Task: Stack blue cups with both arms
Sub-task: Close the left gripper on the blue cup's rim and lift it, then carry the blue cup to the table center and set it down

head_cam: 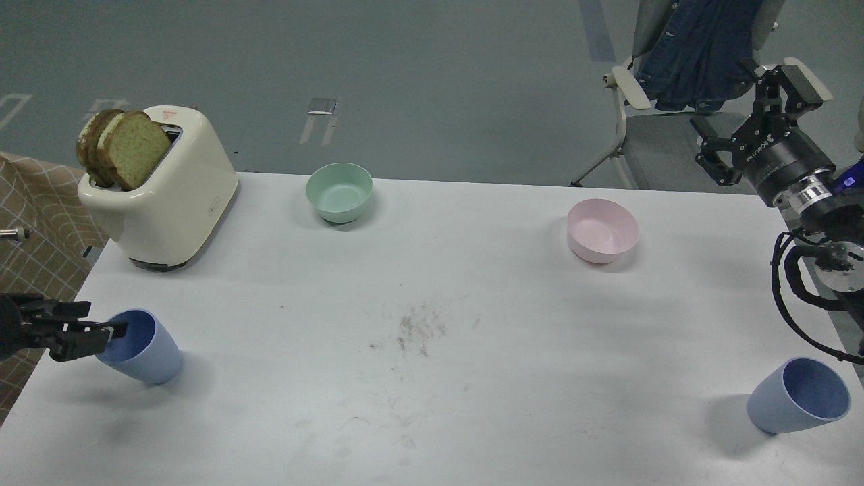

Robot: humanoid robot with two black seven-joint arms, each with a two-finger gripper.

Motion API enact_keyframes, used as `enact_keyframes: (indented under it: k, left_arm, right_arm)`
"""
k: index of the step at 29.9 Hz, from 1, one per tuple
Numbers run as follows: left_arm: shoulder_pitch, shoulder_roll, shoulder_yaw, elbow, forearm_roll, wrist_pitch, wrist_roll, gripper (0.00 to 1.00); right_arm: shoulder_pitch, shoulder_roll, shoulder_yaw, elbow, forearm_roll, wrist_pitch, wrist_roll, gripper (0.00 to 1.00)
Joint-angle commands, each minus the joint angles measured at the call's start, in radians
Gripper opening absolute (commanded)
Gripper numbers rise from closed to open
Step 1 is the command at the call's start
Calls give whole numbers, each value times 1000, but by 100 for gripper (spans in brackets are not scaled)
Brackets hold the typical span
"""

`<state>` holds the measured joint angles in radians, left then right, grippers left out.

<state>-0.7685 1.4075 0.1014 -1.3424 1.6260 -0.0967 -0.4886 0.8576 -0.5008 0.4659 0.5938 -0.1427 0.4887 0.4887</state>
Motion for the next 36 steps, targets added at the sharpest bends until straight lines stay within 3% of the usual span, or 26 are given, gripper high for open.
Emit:
enact_keyframes:
  k: [1,3,5,8,21,24,28,32,36]
  left_arm:
    - [1,-1,1,0,0,0,0,43]
    - [0,1,1,0,0,0,0,23]
    - [0,-1,1,0,0,0,0,11]
    - [1,-1,1,-1,2,0,0,0]
    - [9,28,-5,-20,9,28,0,0]
    - [-20,70,-41,-82,11,35,0,0]
    - [-116,116,-91,-162,23,28,0,0]
    - [-251,88,-92,-231,136,0,0,0]
    - [-383,-46,-92,-261,195,-141,0,0]
  right_arm:
    - [0,-1,0,0,0,0,0,100]
    - [0,-1,-1,0,0,0,0,100]
    - [-2,-1,-1,0,0,0,0,100]
    - [-2,-1,-1,-2,0,0,0,100]
    - [0,-1,0,-2,0,0,0,100]
    - [6,-2,0,-2,0,0,0,100]
    - [15,-2,0,-3,0,0,0,100]
    - [43,-2,0,-5,0,0,0,100]
    - [96,-2,-1,-12,-2,0,0,100]
